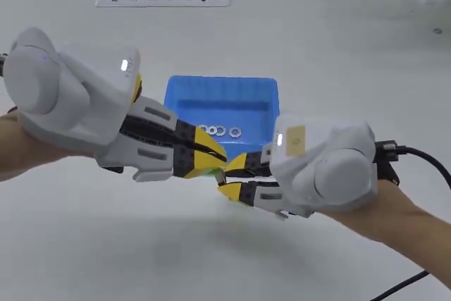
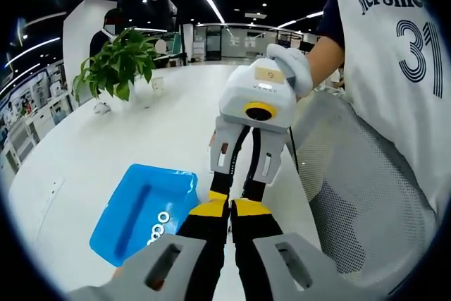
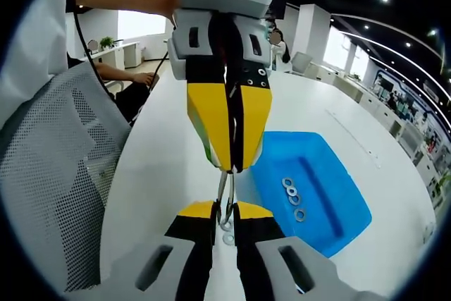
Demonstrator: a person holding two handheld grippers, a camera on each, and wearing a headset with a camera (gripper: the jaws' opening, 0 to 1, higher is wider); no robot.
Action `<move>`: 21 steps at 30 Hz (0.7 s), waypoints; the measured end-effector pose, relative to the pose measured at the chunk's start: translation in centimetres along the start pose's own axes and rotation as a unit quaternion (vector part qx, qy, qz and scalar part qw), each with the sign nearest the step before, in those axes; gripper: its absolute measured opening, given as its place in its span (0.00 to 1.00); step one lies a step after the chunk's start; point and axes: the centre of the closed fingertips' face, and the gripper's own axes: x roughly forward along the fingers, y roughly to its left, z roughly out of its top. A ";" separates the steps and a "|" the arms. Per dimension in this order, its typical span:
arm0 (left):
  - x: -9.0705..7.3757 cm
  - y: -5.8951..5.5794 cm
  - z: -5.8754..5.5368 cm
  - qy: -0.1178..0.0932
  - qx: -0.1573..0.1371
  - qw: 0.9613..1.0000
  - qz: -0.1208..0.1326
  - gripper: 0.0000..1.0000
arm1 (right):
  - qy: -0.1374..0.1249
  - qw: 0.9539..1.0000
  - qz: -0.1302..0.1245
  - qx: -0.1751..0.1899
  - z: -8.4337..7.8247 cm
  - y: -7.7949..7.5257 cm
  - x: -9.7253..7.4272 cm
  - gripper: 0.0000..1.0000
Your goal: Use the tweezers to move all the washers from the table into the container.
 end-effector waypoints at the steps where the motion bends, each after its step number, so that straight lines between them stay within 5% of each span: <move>1: 0.0 0.0 0.0 0.000 0.000 1.000 0.000 0.05 | 0.000 1.000 0.001 0.000 0.0 0.0 0.0 0.11; 21: 0.4 -0.4 0.1 0.001 -0.003 1.000 -0.010 0.06 | 0.010 1.000 0.003 -0.001 -0.6 0.2 0.0 0.10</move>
